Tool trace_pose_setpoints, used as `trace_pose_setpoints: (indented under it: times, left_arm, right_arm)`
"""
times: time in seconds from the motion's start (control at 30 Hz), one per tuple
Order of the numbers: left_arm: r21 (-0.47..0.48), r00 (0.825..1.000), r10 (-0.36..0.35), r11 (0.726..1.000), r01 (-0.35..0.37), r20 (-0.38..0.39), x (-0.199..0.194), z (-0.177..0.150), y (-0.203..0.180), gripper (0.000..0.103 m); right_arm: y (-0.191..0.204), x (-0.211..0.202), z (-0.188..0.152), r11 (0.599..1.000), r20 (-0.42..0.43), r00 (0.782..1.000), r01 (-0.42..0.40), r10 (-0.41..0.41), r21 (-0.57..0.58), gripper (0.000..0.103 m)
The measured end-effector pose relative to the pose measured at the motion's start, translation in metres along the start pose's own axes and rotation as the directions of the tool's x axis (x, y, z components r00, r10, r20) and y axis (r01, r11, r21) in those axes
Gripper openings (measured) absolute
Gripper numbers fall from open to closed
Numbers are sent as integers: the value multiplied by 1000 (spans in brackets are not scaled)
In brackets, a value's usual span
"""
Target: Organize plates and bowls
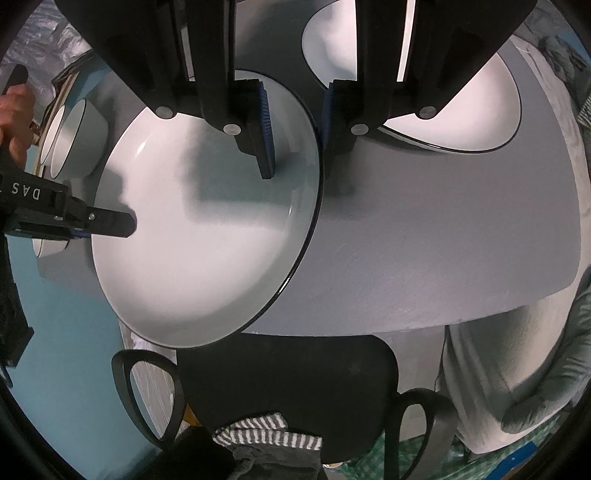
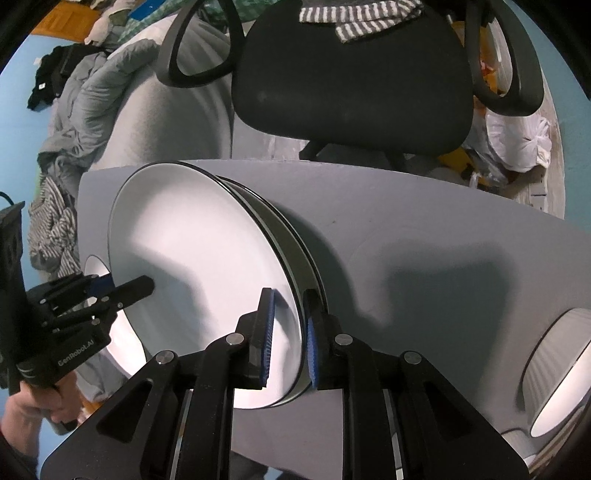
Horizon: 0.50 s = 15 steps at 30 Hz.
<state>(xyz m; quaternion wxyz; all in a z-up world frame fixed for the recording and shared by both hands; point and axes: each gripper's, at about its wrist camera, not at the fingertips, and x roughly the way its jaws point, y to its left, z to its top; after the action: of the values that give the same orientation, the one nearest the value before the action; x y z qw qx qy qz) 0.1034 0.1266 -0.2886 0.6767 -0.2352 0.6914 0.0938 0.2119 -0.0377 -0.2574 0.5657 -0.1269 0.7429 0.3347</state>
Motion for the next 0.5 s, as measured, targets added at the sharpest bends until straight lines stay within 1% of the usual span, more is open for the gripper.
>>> trace_pose_setpoints:
  times: [0.1,0.17,0.23,0.33,0.43,0.5]
  left_arm:
    - [29,1000,14,1000,-13,-21,1,1,-3,23]
    - [37,999,24,999,-23,-33,1,3,-3,24]
    - [48,999,36,998,-34,-36,0,4,-3,26]
    - [65,998,56,996,-53,-36,-2,6,-4,26]
    - [72,997,74,995,-71,-35,-5,7,-4,27]
    - [71,996,81,994,-79,-33,-6,7,-4,36]
  right_arm:
    - [2,1,1,1000,-14,1000,2,-2,10,24]
    - [3,2,2,1000,-26,1000,-3,3,16,30]
    - [6,3,3,1000,-43,999,8,-7,14,34]
    - [10,4,4,999,-69,997,35,-35,3,36]
    - [15,5,4,997,-93,993,73,-73,-1,36]
    - [18,4,4,995,-97,991,96,-96,-5,37]
